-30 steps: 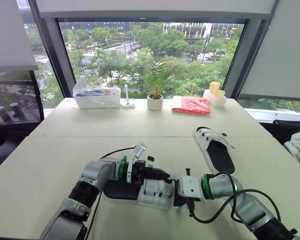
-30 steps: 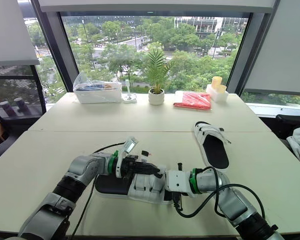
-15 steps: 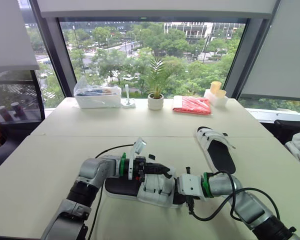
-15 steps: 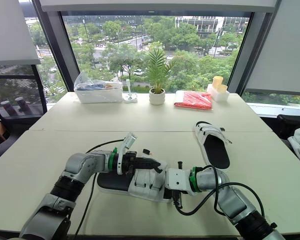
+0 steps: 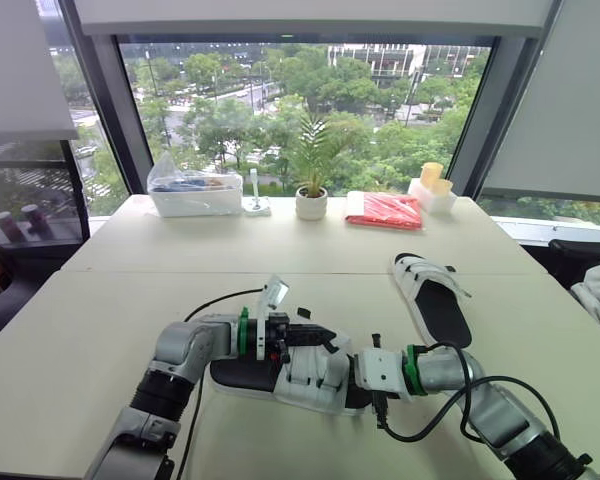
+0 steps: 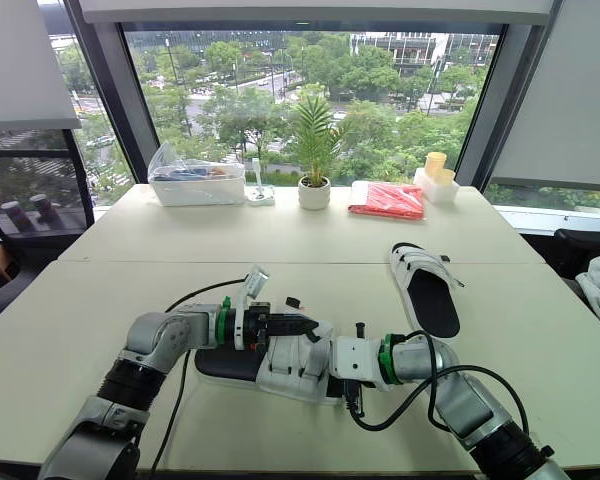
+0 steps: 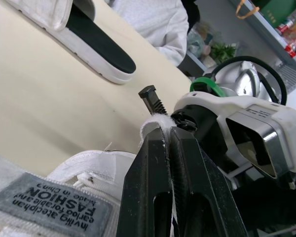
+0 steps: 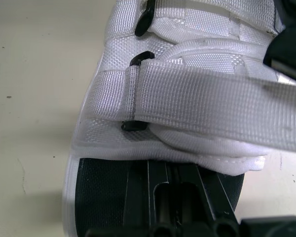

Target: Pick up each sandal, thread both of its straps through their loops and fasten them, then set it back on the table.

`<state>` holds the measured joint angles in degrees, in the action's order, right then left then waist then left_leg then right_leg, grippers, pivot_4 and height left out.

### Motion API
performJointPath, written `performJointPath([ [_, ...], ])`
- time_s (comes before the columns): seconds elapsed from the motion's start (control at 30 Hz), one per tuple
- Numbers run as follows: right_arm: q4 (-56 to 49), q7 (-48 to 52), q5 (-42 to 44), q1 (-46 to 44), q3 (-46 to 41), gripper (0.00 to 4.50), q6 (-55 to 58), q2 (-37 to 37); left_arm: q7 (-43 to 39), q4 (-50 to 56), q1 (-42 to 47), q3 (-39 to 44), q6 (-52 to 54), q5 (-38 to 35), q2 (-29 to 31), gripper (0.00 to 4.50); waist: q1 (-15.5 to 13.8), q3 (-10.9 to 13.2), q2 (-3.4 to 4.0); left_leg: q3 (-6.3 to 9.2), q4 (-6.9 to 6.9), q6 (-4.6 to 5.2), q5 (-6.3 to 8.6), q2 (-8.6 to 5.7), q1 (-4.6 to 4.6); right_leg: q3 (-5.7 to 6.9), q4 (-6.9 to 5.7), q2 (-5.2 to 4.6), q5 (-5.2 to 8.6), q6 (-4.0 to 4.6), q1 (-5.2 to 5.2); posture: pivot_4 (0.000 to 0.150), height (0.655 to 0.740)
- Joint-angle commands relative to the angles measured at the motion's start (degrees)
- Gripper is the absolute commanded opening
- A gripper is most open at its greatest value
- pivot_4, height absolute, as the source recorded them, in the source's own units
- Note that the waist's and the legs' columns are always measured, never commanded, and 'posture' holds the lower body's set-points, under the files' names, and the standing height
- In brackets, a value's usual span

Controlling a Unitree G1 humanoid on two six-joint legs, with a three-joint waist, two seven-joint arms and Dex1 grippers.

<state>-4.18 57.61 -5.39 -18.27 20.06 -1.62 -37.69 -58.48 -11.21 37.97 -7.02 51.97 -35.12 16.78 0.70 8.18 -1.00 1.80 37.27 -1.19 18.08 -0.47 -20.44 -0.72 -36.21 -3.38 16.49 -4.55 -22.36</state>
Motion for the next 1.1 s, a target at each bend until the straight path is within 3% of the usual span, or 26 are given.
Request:
performJointPath([
  [0.03, 3.84, 0.82, -3.93, 3.37, 3.90, 0.00, 2.60, -0.82, 2.89, 0.60, 1.29, 3.16, -2.07, 0.11, -0.59, 0.07, -0.02, 0.00, 0.00, 0.00, 0.00, 0.00, 0.00, 0.00, 0.00, 0.00, 0.00, 0.00, 0.00, 0.00, 0.00, 0.150, 0.7400],
  [0.6, 2.73, 0.33, -3.91, 4.53, 4.00, 0.00, 3.08, -0.95, 8.42, 14.40, -5.54, 10.56, 8.41, -10.61, 1.87, 0.07, 0.00, 0.00, 0.01, 0.00, -0.07, -0.01, 0.00, 0.00, 0.00, 0.00, 0.03, -0.03, 0.00, 0.00, 0.00, 0.150, 0.7400],
  [1.1, 1.89, 0.21, -3.76, 5.19, 3.72, 0.00, 3.66, -1.31, 22.57, 5.72, -0.77, 9.05, 6.34, -4.04, -4.52, 0.07, -0.13, 0.00, 0.01, 0.00, -0.05, -0.10, -0.05, -0.04, 0.04, 0.01, 0.03, -0.03, -0.02, -0.04, 0.06, 0.150, 0.7400],
])
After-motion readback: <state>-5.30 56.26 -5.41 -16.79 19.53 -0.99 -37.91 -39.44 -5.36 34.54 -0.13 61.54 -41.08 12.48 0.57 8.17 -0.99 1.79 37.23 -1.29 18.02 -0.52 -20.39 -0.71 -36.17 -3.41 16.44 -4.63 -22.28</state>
